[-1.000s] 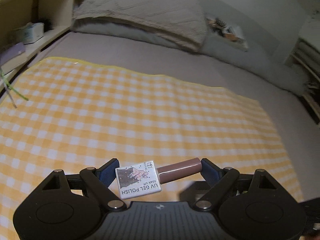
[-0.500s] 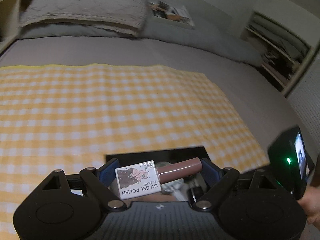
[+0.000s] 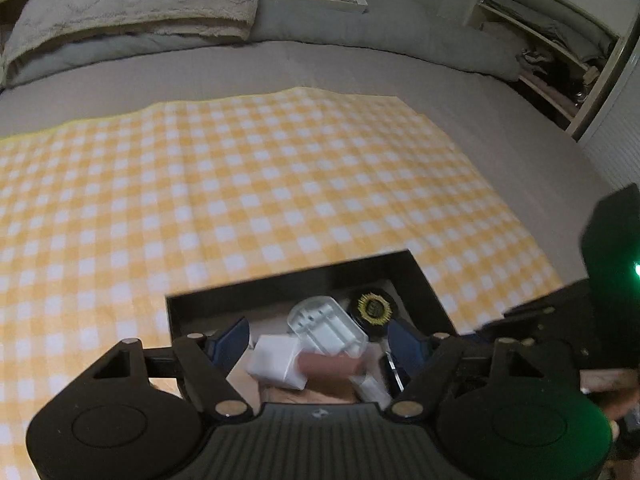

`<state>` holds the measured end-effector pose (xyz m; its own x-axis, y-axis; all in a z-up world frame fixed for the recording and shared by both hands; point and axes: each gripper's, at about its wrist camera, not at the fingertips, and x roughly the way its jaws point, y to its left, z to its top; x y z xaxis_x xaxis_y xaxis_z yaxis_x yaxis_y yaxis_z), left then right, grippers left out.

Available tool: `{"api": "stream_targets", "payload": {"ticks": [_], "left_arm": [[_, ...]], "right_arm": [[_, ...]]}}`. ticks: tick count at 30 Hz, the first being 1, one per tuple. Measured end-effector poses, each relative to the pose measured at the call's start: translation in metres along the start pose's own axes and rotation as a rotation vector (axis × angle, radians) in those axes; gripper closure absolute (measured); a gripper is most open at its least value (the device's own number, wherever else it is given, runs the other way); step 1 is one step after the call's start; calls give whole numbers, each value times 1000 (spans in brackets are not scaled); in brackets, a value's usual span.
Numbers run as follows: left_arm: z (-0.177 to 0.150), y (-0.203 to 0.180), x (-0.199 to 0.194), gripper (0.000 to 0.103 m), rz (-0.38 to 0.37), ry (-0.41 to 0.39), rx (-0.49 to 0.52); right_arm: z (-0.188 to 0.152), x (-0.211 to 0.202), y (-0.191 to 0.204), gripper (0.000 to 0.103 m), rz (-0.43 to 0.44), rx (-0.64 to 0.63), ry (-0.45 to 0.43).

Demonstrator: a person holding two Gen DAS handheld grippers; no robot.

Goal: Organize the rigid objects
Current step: 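Carry the nail-polish box with the left tool into the black box and release, then move the left tool to the white charger and grasp it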

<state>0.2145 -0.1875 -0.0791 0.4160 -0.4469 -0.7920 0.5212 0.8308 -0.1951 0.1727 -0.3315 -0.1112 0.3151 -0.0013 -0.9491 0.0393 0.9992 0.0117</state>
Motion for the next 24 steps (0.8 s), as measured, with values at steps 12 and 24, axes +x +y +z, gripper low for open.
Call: {"api": "stream_targets", "payload": {"ticks": [12, 24], "left_arm": [[3, 13, 0, 17, 32, 30, -23], [-4, 17, -25, 0, 47, 6, -52]], "right_arm": [[0, 1, 0, 97, 7, 13, 3], [0, 1, 0, 97, 1, 7, 2]]}}
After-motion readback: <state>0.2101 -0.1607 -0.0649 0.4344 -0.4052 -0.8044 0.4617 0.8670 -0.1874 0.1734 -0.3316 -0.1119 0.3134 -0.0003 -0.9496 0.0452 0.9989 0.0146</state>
